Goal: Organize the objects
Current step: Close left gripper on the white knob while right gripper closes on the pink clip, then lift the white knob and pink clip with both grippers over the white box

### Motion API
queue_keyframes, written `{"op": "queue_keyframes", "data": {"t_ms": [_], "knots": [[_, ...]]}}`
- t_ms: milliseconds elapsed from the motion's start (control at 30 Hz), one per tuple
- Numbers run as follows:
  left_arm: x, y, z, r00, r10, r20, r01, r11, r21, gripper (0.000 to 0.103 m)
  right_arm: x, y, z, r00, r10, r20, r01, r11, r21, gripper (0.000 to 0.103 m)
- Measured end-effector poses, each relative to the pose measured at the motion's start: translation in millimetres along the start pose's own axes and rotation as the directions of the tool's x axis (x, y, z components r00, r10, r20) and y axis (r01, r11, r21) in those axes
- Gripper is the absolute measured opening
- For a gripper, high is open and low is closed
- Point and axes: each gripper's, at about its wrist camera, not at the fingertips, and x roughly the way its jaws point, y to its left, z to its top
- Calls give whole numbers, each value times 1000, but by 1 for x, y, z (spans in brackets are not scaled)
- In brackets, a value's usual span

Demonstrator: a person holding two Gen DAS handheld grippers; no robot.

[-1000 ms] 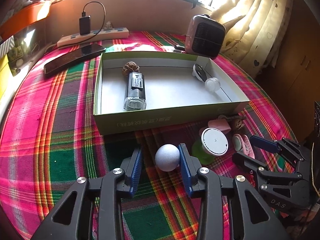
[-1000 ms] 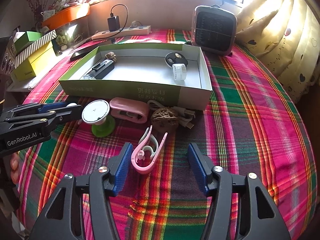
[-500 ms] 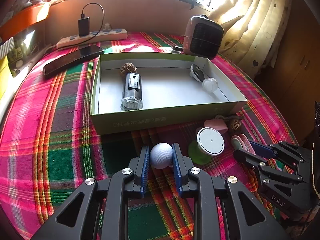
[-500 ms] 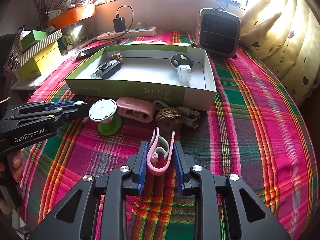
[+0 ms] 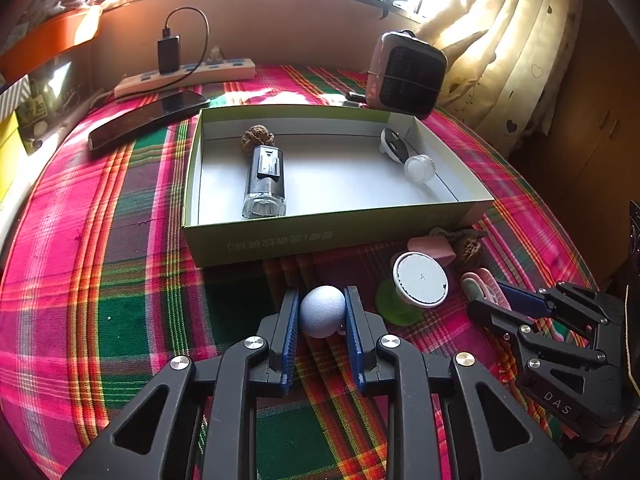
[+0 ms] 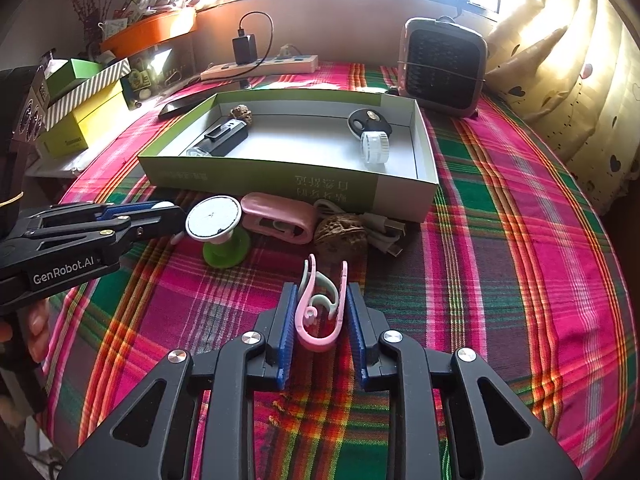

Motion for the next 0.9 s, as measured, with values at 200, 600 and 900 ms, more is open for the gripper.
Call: {"op": "queue_keyframes", "data": {"t_ms": [200, 600, 900], "knots": [[-1, 0, -1, 1000, 5, 5, -5, 1000, 4, 20, -3, 0, 1, 1000, 2, 12, -2, 1000, -4, 25], [-16, -3, 4, 999, 14, 43, -15, 1000, 26, 20, -13, -2, 5, 998, 35, 48, -34, 999, -17, 25], [-29, -10, 10, 997, 21, 79, -24, 999, 44, 20, -24, -5, 18, 995, 43, 90, -41, 999, -22, 25]]}}
